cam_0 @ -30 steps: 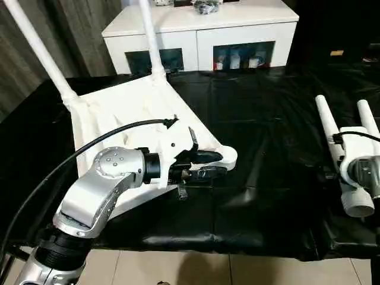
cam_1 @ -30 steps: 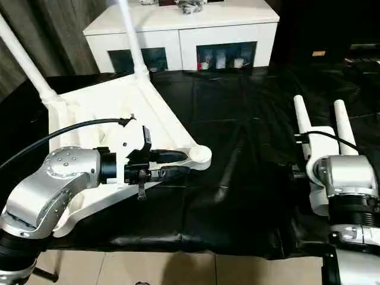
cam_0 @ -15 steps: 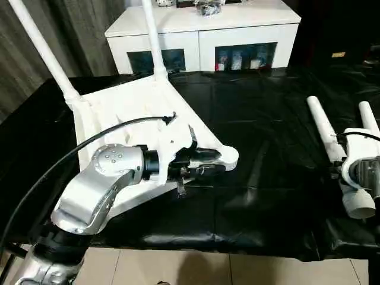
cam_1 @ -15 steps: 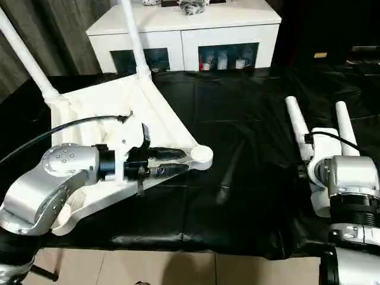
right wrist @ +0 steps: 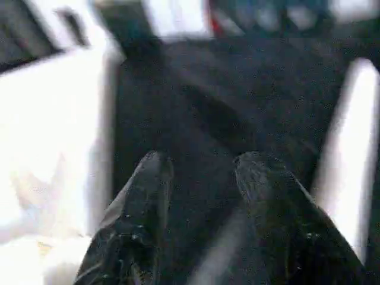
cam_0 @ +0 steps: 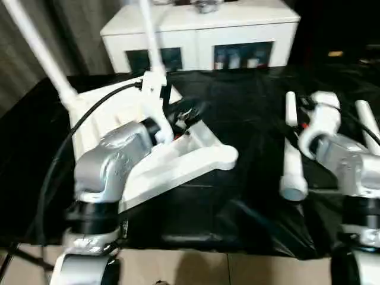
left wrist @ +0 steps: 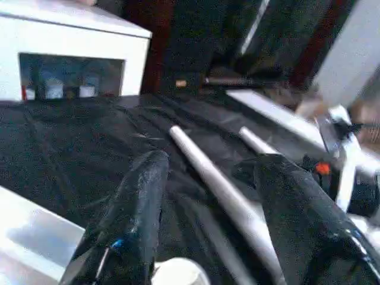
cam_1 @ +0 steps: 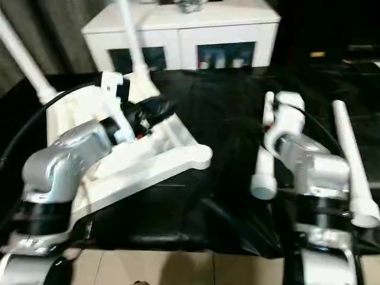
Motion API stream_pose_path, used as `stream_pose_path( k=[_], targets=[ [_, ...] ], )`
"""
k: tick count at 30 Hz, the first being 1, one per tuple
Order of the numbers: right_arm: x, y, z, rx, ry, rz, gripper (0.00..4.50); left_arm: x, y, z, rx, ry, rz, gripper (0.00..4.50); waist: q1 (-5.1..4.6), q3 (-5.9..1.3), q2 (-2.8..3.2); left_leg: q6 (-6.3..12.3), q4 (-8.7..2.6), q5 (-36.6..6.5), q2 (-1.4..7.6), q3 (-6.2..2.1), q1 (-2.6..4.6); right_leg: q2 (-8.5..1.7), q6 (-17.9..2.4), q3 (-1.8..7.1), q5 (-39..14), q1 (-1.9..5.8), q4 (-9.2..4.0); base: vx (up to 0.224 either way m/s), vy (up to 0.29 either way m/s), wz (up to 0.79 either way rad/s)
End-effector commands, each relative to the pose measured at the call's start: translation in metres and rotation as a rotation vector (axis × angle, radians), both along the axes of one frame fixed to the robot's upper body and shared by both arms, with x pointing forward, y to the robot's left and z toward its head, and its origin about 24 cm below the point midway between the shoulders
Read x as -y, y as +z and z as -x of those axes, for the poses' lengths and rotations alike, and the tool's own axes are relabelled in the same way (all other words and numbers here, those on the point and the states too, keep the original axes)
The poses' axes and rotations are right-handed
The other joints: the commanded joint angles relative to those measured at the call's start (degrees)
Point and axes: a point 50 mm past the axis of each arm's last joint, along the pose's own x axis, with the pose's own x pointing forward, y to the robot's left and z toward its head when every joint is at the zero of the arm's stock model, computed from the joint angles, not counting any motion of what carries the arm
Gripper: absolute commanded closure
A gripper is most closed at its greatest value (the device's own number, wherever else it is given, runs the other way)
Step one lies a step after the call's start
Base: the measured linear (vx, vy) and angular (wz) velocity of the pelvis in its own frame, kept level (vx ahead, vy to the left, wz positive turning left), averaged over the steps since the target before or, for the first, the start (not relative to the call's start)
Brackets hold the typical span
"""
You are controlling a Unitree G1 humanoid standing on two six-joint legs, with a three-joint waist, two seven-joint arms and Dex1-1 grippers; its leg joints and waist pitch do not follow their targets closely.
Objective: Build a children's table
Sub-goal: Pick table leg
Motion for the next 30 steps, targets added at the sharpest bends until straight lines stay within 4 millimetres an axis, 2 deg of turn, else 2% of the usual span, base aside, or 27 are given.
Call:
stream_pose_path(
  k=[1,2,3,4,6,7,8,9,10,12,13,15,16,18,19,20,22,24,25,28,30],
  targets=[
    [-0.031,0.013,0.005,0.114,0.150,0.023,2.94,0.005,0.006,-0.006,-0.063,-0.008,0.091,1.48,0.52,-4.77,-1.96,7.12,-2.05,2.02,2.64,-1.06,1.85,-4.06,-14.67,1.98,8.19,2.01,-3.41,0.000,0.000,0.00],
    [-0.037,0.013,0.006,0.124,0.169,0.028,3.05,0.007,0.005,-0.007,-0.082,-0.005,0.106,1.42,0.48,-4.78,-2.13,7.36,-2.03,2.64,2.73,-1.16,1.73,-4.02,-14.78,1.97,9.12,2.00,-3.24,0.000,0.000,0.00],
    [-0.041,0.010,0.006,0.116,0.169,0.051,3.11,0.008,0.001,-0.009,-0.096,0.007,0.075,1.35,0.61,-4.58,-2.12,7.83,-2.13,2.52,2.70,-1.31,1.51,-4.13,-14.67,1.86,8.59,1.89,-3.37,0.000,0.000,0.00],
    [-0.042,0.003,0.005,0.096,0.153,0.095,3.14,0.008,-0.005,-0.010,-0.108,0.019,0.012,1.28,0.61,-4.45,-2.02,7.56,-2.29,1.20,2.81,-1.37,1.59,-4.28,-14.50,1.88,6.65,1.80,-3.59,0.000,0.000,0.00],
    [-0.041,0.000,0.005,0.088,0.147,0.115,3.17,0.008,-0.008,-0.010,-0.110,0.018,-0.009,1.21,0.55,-4.37,-2.01,6.77,-2.43,-0.02,2.85,-1.30,1.72,-4.21,-14.03,1.94,4.97,1.73,-3.84,0.000,0.000,0.00],
    [-0.035,-0.005,0.002,0.064,0.099,0.163,3.19,0.007,-0.010,-0.008,-0.104,0.011,-0.035,1.13,0.68,-4.40,-1.61,4.99,-2.63,-0.93,2.96,-1.45,1.86,-4.32,-13.41,1.97,3.65,1.71,-3.89,0.000,0.000,0.00],
    [-0.032,-0.007,0.001,0.045,0.068,0.173,3.19,0.006,-0.011,-0.006,-0.089,0.000,-0.062,1.13,0.51,-4.33,-1.76,4.51,-2.74,-1.23,2.88,-1.37,1.87,-4.13,-13.32,1.93,3.51,1.68,-3.97,0.000,0.000,0.00],
    [-0.030,-0.008,0.000,0.036,0.053,0.178,3.03,0.006,-0.011,-0.005,-0.082,-0.005,-0.075,1.01,0.59,-4.33,-1.78,3.53,-2.87,-1.92,2.89,-1.42,1.97,-4.20,-13.12,1.95,3.08,1.69,-4.02,0.000,0.000,0.00],
    [-0.021,-0.014,-0.003,-0.019,-0.020,0.188,2.92,0.005,-0.014,0.000,-0.035,-0.050,-0.169,0.91,0.54,-4.27,-1.74,2.87,-2.98,-2.71,2.77,-1.37,1.93,-4.25,-12.80,2.02,2.35,1.70,-4.09,0.000,0.000,0.00],
    [-0.018,-0.016,-0.003,-0.043,-0.043,0.192,2.82,0.004,-0.016,0.003,-0.017,-0.074,-0.210,0.79,0.47,-4.27,-1.62,2.02,-3.18,-3.31,2.74,-1.42,1.98,-4.19,-12.20,2.05,1.55,1.67,-4.14,0.000,0.000,0.00],
    [-0.007,-0.021,-0.005,-0.104,-0.115,0.222,2.73,0.000,-0.021,0.011,0.056,-0.151,-0.354,0.69,0.48,-4.29,-1.61,1.42,-3.22,-3.34,2.76,-1.46,1.97,-4.30,-11.81,2.10,1.36,1.71,-4.11,0.000,0.000,0.00],
    [-0.004,-0.023,-0.005,-0.130,-0.138,0.231,2.60,-0.002,-0.023,0.014,0.083,-0.179,-0.412,0.58,0.30,-4.29,-1.42,0.63,-3.31,-3.52,2.70,-1.43,2.09,-4.18,-11.48,2.06,1.35,1.60,-4.06,0.000,0.000,0.00],
    [0.002,-0.027,-0.008,-0.186,-0.189,0.248,2.43,-0.008,-0.028,0.018,0.142,-0.223,-0.540,0.45,0.12,-4.14,-1.82,0.54,-3.37,-3.60,2.64,-1.30,1.98,-4.12,-11.41,2.13,1.36,1.60,-4.21,0.000,0.000,0.00],
    [0.006,-0.030,-0.010,-0.219,-0.219,0.270,2.31,-0.012,-0.029,0.021,0.198,-0.261,-0.619,0.26,-0.05,-4.19,-1.46,-0.12,-3.50,-3.67,2.54,-1.39,1.96,-4.13,-10.98,2.06,0.55,1.62,-4.08,0.000,0.000,0.00],
    [0.009,-0.031,-0.011,-0.235,-0.250,0.277,2.22,-0.015,-0.027,0.023,0.201,-0.276,-0.625,0.17,-0.34,-4.17,-1.72,-1.32,-3.50,-4.41,2.53,-1.16,2.21,-4.17,-11.23,2.13,0.81,1.61,-4.03,0.000,0.000,0.00],
    [0.009,-0.031,-0.011,-0.235,-0.250,0.277,2.11,-0.015,-0.027,0.023,0.201,-0.276,-0.625,0.10,-0.46,-4.17,-1.63,-1.45,-3.50,-4.34,2.50,-1.14,2.14,-4.24,-11.46,2.15,1.20,1.68,-3.95,0.000,0.000,0.00],
    [0.013,-0.031,-0.012,-0.253,-0.282,0.295,1.96,-0.015,-0.021,0.027,0.249,-0.321,-0.615,0.01,-0.39,-4.20,-1.98,-1.26,-3.47,-3.37,2.46,-1.10,1.95,-4.23,-11.71,2.14,2.85,1.88,-3.84,0.000,0.000,0.00],
    [0.017,-0.031,-0.012,-0.259,-0.304,0.305,1.86,-0.016,-0.019,0.028,0.259,-0.327,-0.619,0.00,-0.35,-4.22,-1.83,-1.11,-3.34,-2.76,2.48,-1.05,2.01,-4.22,-11.86,2.13,3.65,1.74,-3.74,0.000,0.000,0.00],
    [0.021,-0.031,-0.013,-0.267,-0.319,0.309,1.61,-0.017,-0.019,0.029,0.265,-0.335,-0.633,0.00,-0.35,-4.28,-1.63,-1.04,-3.27,-2.72,2.40,-1.06,2.03,-4.19,-11.88,2.12,3.79,1.75,-3.67,0.000,0.000,0.00],
    [0.025,-0.033,-0.013,-0.299,-0.336,0.311,1.54,-0.019,-0.021,0.030,0.284,-0.347,-0.666,0.00,-0.42,-4.17,-1.70,-1.21,-3.31,-3.51,2.34,-1.01,2.06,-4.07,-11.87,2.12,2.95,1.74,-3.83,0.000,0.000,0.00],
    [0.029,-0.040,-0.012,-0.394,-0.363,0.307,1.30,-0.018,-0.022,0.030,0.298,-0.366,-0.685,0.00,-0.42,-4.25,-1.45,-1.38,-3.24,-3.14,2.33,-1.02,2.12,-4.00,-11.92,2.13,3.55,1.78,-3.69,0.000,0.000,0.00]
  ],
)
